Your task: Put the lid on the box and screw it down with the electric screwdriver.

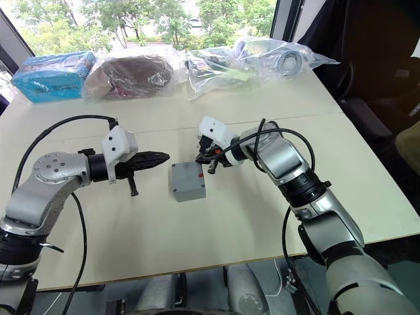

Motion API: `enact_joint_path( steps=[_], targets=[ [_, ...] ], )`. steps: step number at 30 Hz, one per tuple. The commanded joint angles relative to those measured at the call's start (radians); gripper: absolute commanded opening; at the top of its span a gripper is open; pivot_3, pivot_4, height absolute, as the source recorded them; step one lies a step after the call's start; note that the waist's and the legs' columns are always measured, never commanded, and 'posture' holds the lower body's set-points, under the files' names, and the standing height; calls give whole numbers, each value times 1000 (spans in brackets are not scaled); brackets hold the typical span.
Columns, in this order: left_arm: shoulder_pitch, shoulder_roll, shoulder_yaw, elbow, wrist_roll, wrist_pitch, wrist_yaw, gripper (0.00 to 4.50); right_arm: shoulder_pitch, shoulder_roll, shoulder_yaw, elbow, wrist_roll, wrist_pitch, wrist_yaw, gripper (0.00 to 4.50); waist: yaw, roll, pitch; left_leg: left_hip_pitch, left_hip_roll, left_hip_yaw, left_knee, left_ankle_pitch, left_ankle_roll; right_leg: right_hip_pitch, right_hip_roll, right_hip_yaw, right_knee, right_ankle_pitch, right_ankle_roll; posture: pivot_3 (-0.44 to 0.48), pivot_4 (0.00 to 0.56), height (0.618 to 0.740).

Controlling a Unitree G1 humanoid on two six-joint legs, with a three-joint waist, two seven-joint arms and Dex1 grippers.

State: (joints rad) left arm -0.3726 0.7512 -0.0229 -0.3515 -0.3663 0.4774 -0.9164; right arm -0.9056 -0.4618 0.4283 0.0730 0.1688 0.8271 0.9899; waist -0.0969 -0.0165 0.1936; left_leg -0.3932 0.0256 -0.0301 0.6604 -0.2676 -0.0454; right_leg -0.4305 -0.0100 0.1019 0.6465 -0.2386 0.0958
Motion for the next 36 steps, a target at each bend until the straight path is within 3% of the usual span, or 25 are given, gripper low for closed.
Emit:
enact_joint_path(
  steps=[1, 5, 11, 16, 19, 23, 26, 30, 36],
  targets=[
    [9, 12, 21, -46, -20, 1, -9, 0, 8, 3, 3, -4, -6, -11, 7, 754, 0, 0, 0, 0, 0, 0, 0, 0, 0, 0, 0, 0, 0, 0, 0, 0, 150, 740],
    [12, 19, 25, -48, -29, 3, -14, 0, 10, -3, -3, -19, 2, -1, 16, 2394, 0, 0, 0, 0, 0, 0, 0, 0, 0, 0, 0, 0, 0, -1, -1, 0, 150, 740],
    [4, 23, 27, -39, -32, 0, -25, 0, -42, -21, -76, -81, 47, 70, 17, 4468, 0, 0, 0, 0, 0, 0, 0, 0, 0, 0, 0, 0, 0, -1, -1, 0, 150, 740],
    [-24, -4, 31, -33, -65, 3, -34, 0, -100, -97, -182, -144, 73, 220, -31, 4468, 2, -1, 2, -1, 0, 0, 0, 0, 0, 0, 0, 0, 0, -1, -1, 0, 150, 740],
    [-48, -28, 31, -39, -105, 5, -45, 0, -140, -224, -189, -133, 72, 331, -14, 4468, 7, -1, 3, -1, 0, 0, 0, 0, 0, -1, 0, 0, -1, -1, -1, 0, 150, 740],
    [-93, -56, 31, -54, -163, 16, -67, 0, -192, -391, -110, -16, 5, 399, -18, 4468, 19, -2, 3, -3, 0, 1, 0, 0, 0, -1, -1, 0, -5, -1, -2, 0, 150, 740],
    [-122, -69, 14, -56, -176, 9, -77, 0, -236, -456, -27, 102, -42, 414, 1, 4468, 19, -2, 3, -4, 0, 3, -1, 0, 0, -2, -1, 1, -7, -1, -3, 0, 150, 740],
    [-145, -94, -5, -53, -176, 1, -76, 0, -267, -471, 74, 232, -72, 435, 50, 4468, 19, -2, 3, -4, 0, 4, -3, 0, 0, -4, -1, 2, -7, 0, -2, 0, 150, 740],
    [-134, -107, -23, -59, -146, -16, -63, 0, -319, -393, 160, 449, -92, 451, 102, 4468, 23, -2, 3, -10, 0, 4, -3, 0, 0, -10, -1, 2, -7, 2, 1, 0, 150, 740]
  ],
)
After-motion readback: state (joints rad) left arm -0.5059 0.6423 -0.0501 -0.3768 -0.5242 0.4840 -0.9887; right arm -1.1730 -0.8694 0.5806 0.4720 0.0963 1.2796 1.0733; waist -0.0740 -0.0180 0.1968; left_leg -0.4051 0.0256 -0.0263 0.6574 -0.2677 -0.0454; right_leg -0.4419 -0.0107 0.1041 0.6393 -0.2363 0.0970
